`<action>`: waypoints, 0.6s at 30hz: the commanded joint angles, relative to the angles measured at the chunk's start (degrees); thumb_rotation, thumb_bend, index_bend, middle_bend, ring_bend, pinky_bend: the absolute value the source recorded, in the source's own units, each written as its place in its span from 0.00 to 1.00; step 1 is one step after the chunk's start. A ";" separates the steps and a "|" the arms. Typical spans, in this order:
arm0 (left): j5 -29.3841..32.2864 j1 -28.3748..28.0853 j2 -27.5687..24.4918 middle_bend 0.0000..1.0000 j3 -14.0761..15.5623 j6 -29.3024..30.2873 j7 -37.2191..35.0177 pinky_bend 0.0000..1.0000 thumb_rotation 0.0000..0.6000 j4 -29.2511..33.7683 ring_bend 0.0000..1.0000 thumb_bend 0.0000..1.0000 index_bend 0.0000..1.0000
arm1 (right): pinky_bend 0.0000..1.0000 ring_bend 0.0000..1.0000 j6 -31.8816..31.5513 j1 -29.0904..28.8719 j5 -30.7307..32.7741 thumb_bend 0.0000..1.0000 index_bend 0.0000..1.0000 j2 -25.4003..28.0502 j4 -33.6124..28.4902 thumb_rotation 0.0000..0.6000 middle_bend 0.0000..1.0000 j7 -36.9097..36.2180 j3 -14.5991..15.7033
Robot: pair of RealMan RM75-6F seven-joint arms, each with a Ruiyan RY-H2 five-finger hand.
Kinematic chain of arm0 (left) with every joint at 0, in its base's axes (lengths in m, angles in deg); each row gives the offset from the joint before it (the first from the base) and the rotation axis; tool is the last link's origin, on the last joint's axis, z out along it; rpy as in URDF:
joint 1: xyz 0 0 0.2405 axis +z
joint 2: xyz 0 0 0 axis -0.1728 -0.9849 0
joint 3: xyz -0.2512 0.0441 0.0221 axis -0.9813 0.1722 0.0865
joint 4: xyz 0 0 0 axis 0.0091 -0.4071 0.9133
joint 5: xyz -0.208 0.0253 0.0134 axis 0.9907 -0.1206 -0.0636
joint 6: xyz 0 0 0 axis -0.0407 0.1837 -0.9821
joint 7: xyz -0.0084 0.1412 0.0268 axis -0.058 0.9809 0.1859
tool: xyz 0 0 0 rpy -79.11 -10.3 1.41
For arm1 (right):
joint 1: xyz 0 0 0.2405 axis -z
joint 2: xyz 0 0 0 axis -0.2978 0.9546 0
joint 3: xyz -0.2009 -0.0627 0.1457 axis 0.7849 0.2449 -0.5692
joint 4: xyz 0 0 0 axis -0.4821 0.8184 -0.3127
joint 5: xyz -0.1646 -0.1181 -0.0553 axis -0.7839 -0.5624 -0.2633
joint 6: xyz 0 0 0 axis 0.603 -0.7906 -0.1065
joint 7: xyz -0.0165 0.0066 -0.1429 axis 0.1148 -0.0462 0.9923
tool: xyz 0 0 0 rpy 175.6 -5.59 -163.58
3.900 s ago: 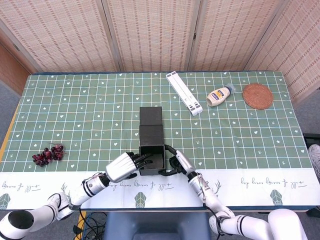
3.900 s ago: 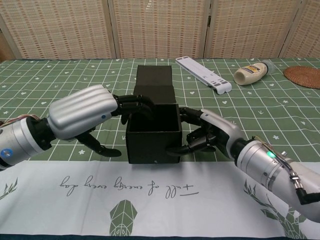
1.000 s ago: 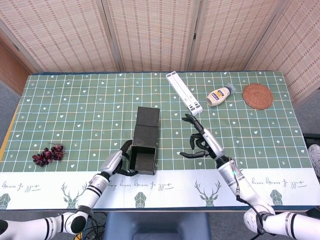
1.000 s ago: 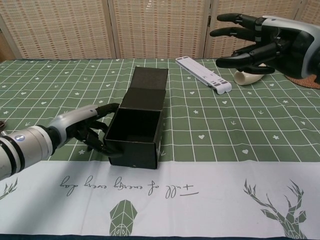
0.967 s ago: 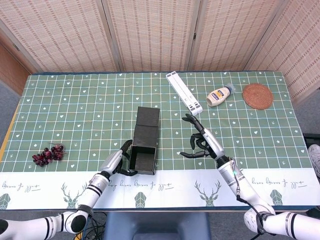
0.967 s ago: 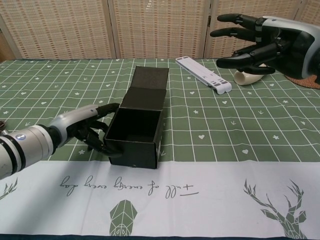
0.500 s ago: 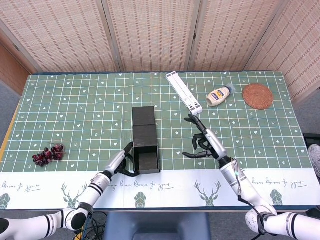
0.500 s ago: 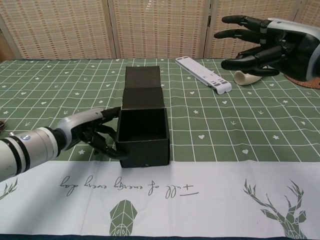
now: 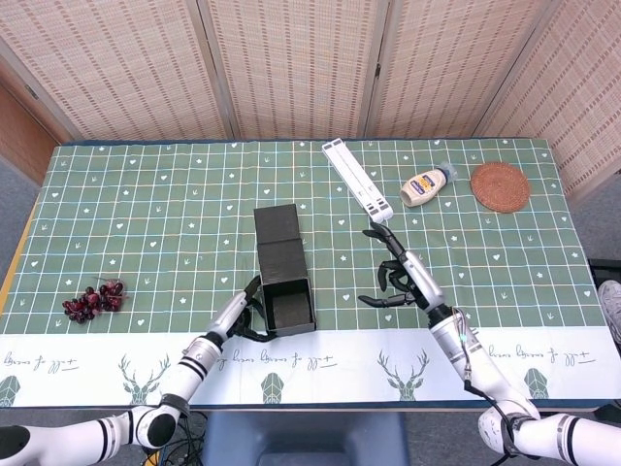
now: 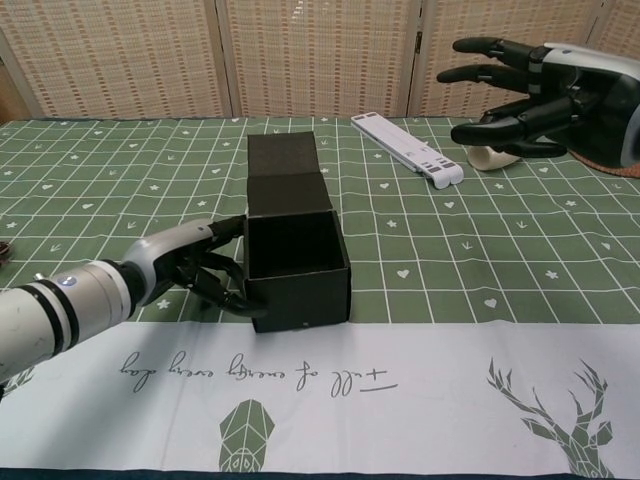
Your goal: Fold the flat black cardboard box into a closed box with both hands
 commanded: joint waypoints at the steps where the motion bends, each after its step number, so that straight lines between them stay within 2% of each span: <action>1: 0.34 0.08 0.49 0.04 -0.31 0.27 -0.04 0.75 1.00 -0.46 0.46 0.07 0.01 | 1.00 0.71 -0.02 -0.01 0.06 0.06 0.00 -0.04 0.06 1.00 0.10 0.01 0.03; 3: 0.59 0.12 0.91 0.09 -0.49 0.37 -0.09 0.75 1.00 -0.82 0.47 0.07 0.03 | 1.00 0.71 -0.06 -0.03 0.17 0.06 0.00 -0.11 0.17 1.00 0.10 0.10 0.03; 8: 1.54 0.46 1.88 0.24 -0.99 0.68 -0.37 0.75 1.00 -1.45 0.48 0.07 0.17 | 1.00 0.71 0.10 -0.21 0.42 0.06 0.00 -0.41 0.34 1.00 0.10 0.42 0.12; 13: 1.04 0.99 2.70 0.31 -1.38 1.72 -1.30 0.75 1.00 -2.04 0.49 0.07 0.25 | 1.00 0.71 0.31 -0.39 0.59 0.06 0.00 -0.82 0.59 1.00 0.10 0.78 0.30; 18: 0.14 1.38 2.89 0.33 -1.63 2.13 -2.49 0.75 1.00 -2.28 0.49 0.07 0.27 | 1.00 0.71 0.60 -0.47 0.91 0.07 0.00 -1.19 0.98 1.00 0.11 0.88 0.48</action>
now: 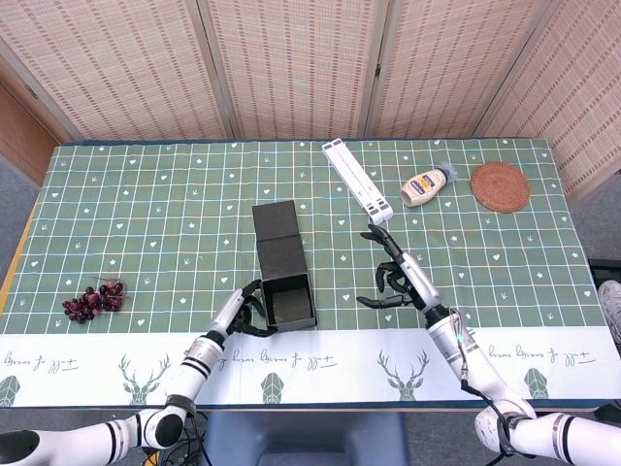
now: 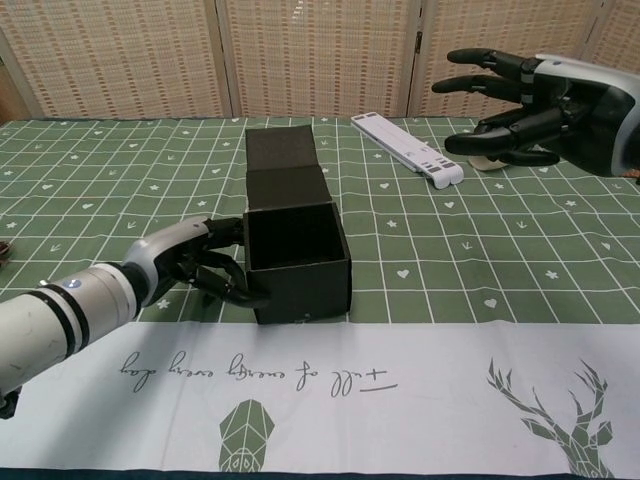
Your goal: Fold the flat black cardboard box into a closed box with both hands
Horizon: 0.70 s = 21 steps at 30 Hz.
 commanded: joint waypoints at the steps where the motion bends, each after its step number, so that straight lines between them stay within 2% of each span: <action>1: -0.46 0.21 -0.08 0.34 -0.13 0.15 -0.59 0.76 1.00 0.05 0.50 0.07 0.28 | 1.00 0.71 0.20 -0.03 0.20 0.07 0.00 -0.15 0.24 1.00 0.11 0.17 0.14; 9: -4.57 0.90 -2.86 0.35 0.21 1.73 -1.96 0.76 1.00 2.18 0.50 0.07 0.29 | 1.00 0.71 2.84 -1.26 2.66 0.15 0.00 -1.29 2.49 1.00 0.14 1.99 0.03; 21: -12.25 2.91 -12.72 0.36 3.08 4.25 -4.19 0.76 1.00 13.97 0.50 0.07 0.30 | 1.00 0.71 9.88 -7.21 12.63 0.17 0.00 -7.32 9.20 1.00 0.15 9.82 -3.24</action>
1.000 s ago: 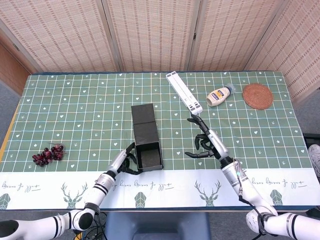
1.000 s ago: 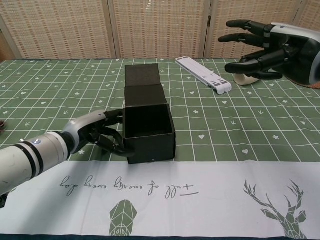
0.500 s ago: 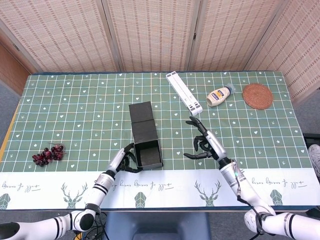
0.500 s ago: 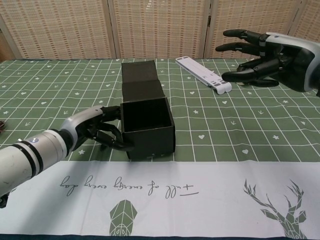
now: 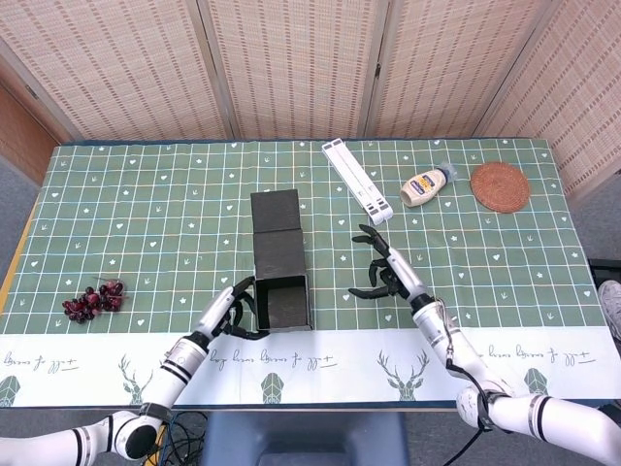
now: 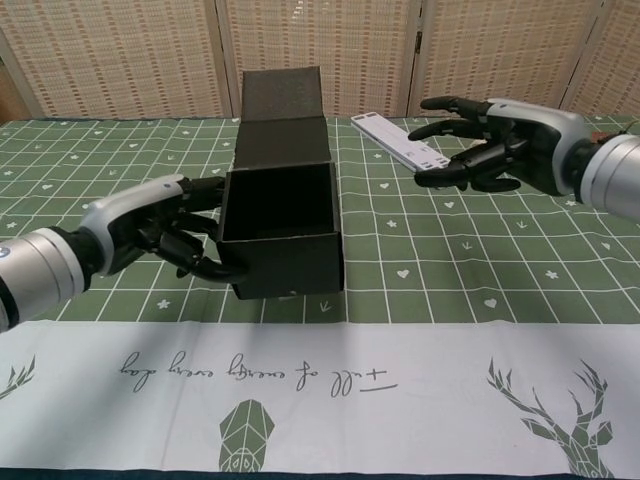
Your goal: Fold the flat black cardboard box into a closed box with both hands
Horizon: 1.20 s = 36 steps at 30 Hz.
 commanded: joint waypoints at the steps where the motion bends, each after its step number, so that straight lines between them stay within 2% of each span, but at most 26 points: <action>1: -1.81 0.40 -2.33 0.36 0.98 0.60 -0.49 0.76 1.00 2.88 0.50 0.07 0.30 | 1.00 0.71 1.31 -1.87 2.30 0.17 0.00 -2.47 1.97 1.00 0.15 2.31 -1.19; 15: -3.82 -1.25 -4.31 0.36 3.28 -0.77 1.31 0.75 1.00 8.76 0.50 0.07 0.30 | 1.00 0.71 4.11 -8.91 9.68 0.17 0.00 -11.83 8.32 1.00 0.15 9.20 -5.68; 24: -2.84 -3.14 -3.36 0.36 3.55 -2.53 2.76 0.75 1.00 8.33 0.50 0.07 0.30 | 1.00 0.71 2.97 -11.00 9.66 0.16 0.00 -16.04 10.14 1.00 0.17 9.05 -8.42; 30: -0.90 -4.19 -2.49 0.36 3.13 -3.64 3.68 0.75 1.00 6.59 0.50 0.07 0.30 | 1.00 0.71 2.96 -10.52 6.71 0.09 0.00 -15.46 7.64 1.00 0.18 6.22 -9.21; 36: 1.87 -5.09 -1.66 0.36 2.36 -4.54 4.95 0.75 1.00 4.43 0.50 0.07 0.30 | 1.00 0.71 4.50 -9.20 3.88 0.05 0.00 -11.97 2.82 1.00 0.18 3.33 -8.96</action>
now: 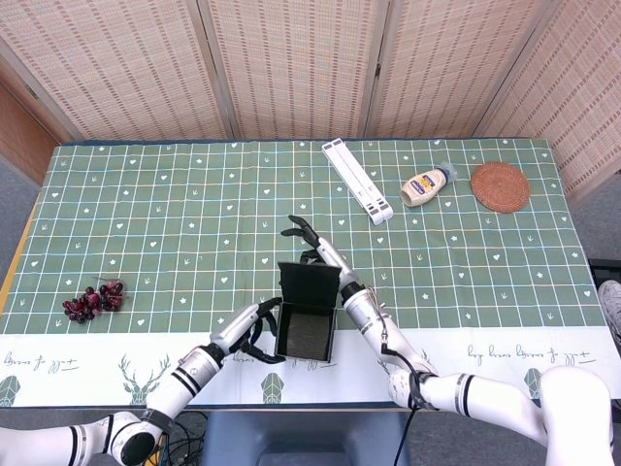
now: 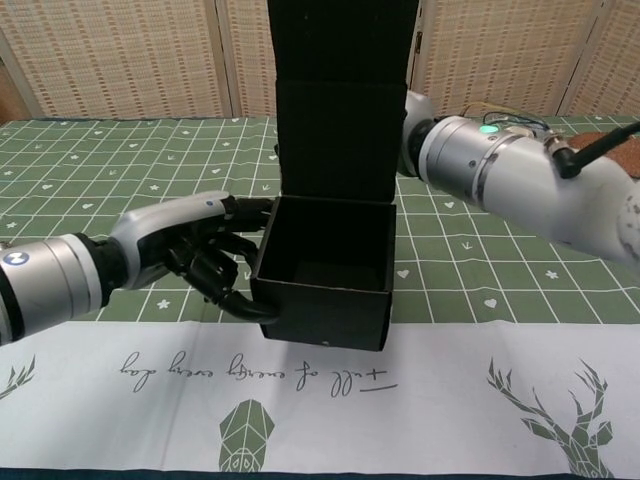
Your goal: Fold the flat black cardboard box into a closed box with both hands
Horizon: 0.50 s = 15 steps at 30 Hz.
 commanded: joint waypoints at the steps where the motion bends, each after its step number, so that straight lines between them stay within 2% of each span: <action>1: 1.25 -0.48 0.47 0.35 -0.45 -0.46 0.72 0.75 1.00 -1.00 0.50 0.07 0.30 | 1.00 0.71 1.22 0.71 -1.26 0.04 0.00 2.08 -2.39 1.00 0.18 -1.59 0.04; 7: 5.09 -1.62 1.95 0.36 -1.31 -1.68 3.04 0.75 1.00 -4.42 0.50 0.07 0.30 | 1.00 0.71 4.46 0.22 -1.41 0.00 0.00 5.63 -6.36 1.00 0.23 -2.17 -0.11; 15: 9.74 -2.18 4.37 0.36 -1.93 -0.76 8.01 0.75 1.00 -8.47 0.50 0.07 0.29 | 1.00 0.73 7.19 -1.84 -1.64 0.00 0.04 9.28 -8.82 1.00 0.30 3.70 2.20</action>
